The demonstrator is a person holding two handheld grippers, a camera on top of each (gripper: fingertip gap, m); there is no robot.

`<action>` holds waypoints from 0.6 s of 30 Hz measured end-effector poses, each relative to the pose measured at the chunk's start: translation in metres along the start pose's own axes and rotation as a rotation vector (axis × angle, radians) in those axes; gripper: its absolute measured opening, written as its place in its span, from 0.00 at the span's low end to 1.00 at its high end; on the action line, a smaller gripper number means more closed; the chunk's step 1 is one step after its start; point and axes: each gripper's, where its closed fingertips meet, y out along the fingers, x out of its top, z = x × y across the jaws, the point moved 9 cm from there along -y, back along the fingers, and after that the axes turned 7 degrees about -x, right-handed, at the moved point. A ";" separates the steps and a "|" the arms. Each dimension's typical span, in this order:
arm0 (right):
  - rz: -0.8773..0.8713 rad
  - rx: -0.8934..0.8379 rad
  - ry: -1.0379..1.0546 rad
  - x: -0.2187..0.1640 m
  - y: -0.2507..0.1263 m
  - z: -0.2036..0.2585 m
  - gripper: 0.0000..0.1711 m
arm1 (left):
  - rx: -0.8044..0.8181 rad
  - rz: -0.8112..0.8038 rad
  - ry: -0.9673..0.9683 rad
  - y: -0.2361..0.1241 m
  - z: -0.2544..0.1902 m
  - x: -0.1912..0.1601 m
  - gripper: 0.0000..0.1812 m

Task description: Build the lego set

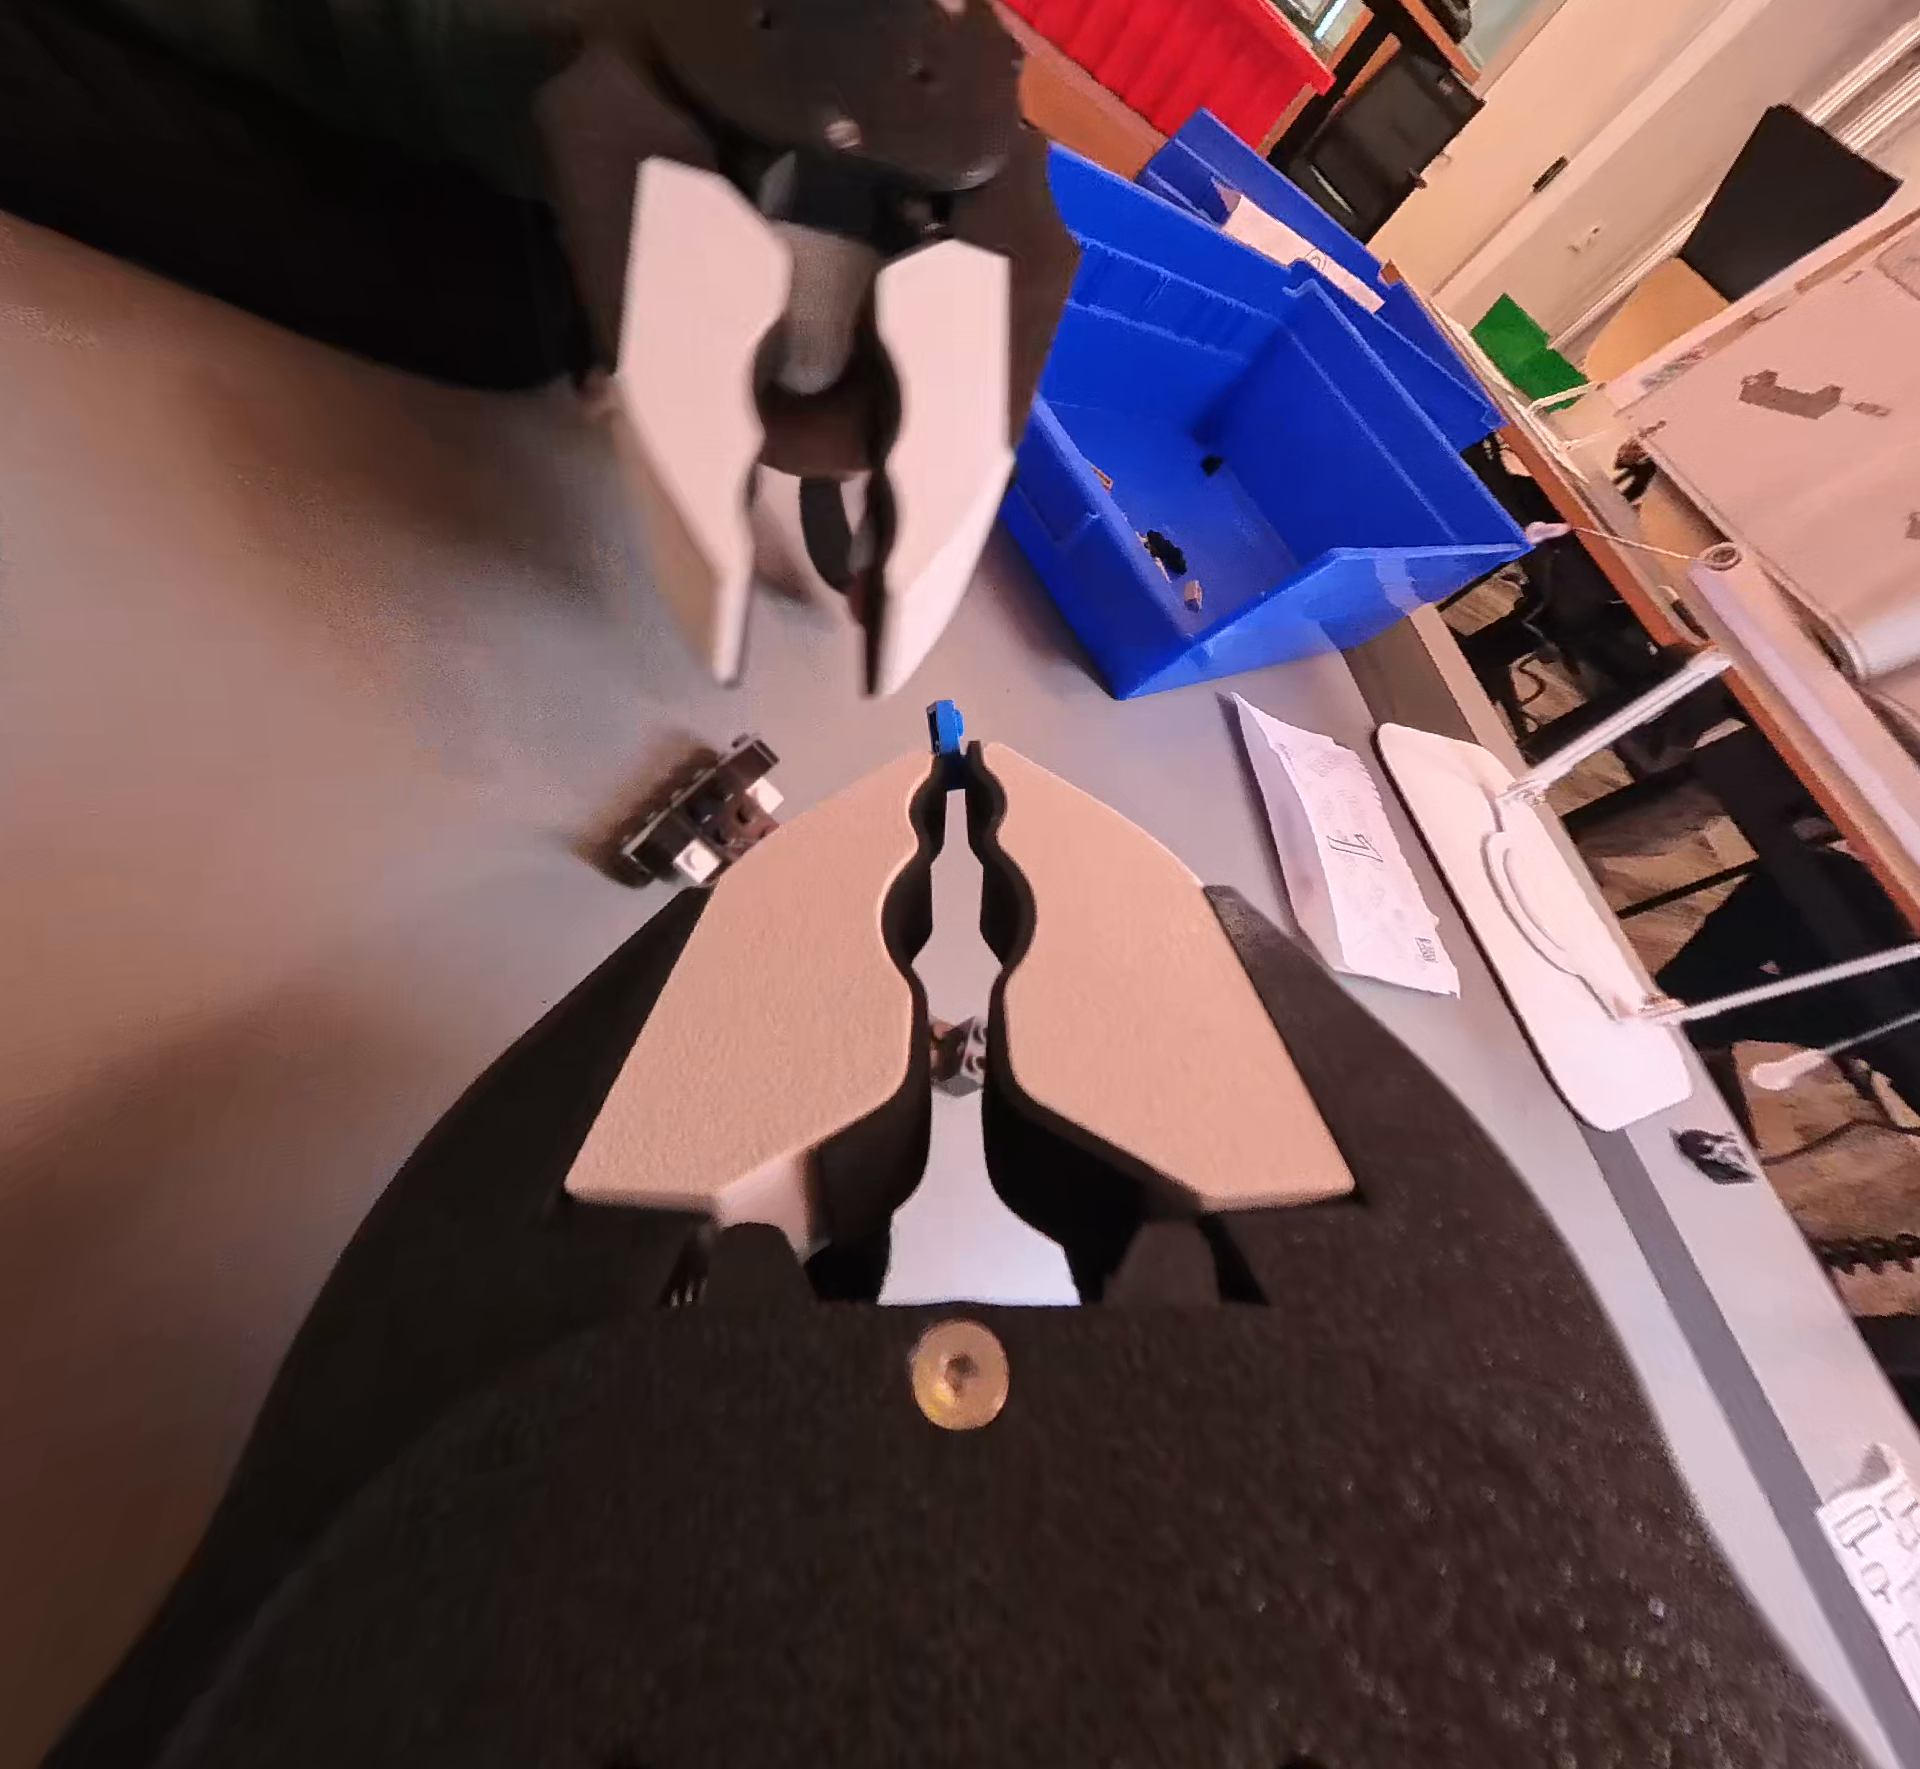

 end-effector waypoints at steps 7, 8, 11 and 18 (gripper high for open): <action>0.015 -0.119 -0.173 0.011 0.007 0.010 0.02 | -0.034 -0.247 -0.513 -0.004 0.026 0.003 0.10; 0.018 -0.133 -0.199 0.011 0.007 0.010 0.02 | -0.055 -0.258 -0.553 -0.003 0.027 0.003 0.09; 0.035 -0.167 -0.264 0.011 0.007 0.013 0.02 | -0.085 -0.265 -0.645 -0.002 0.029 0.001 0.05; 0.141 -0.154 -0.057 -0.001 0.013 0.002 0.14 | 0.451 0.003 -0.299 -0.034 0.049 -0.004 0.05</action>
